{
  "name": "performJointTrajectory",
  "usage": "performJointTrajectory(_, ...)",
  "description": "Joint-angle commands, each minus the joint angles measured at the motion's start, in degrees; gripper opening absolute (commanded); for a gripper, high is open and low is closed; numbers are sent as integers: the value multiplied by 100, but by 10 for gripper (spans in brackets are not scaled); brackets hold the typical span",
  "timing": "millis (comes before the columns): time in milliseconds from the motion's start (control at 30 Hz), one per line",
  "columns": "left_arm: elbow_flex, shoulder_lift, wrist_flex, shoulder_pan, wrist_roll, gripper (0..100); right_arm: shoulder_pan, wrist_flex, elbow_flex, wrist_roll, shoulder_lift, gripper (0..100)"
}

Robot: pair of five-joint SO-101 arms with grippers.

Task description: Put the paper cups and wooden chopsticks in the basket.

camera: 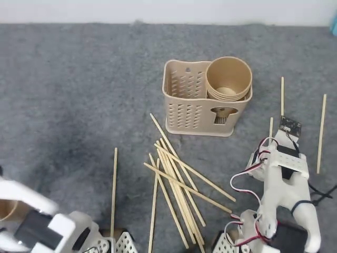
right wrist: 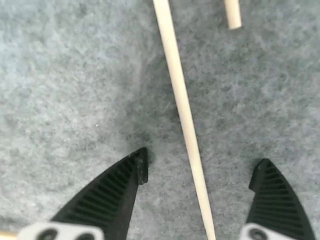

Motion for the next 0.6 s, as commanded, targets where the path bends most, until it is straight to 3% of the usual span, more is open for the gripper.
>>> performJointTrajectory(0, 796, -501, 79, 158, -44, 173, -57, -48, 0, 88, -154, 329)
performJointTrajectory(467, 4321, -2057, -2391, 457, -62, 171, -57, -40, 9, 404, -154, 329)
performJointTrajectory(567, 4778, -2435, -2734, 492, 325, 104, -57, -40, 9, 404, -154, 329)
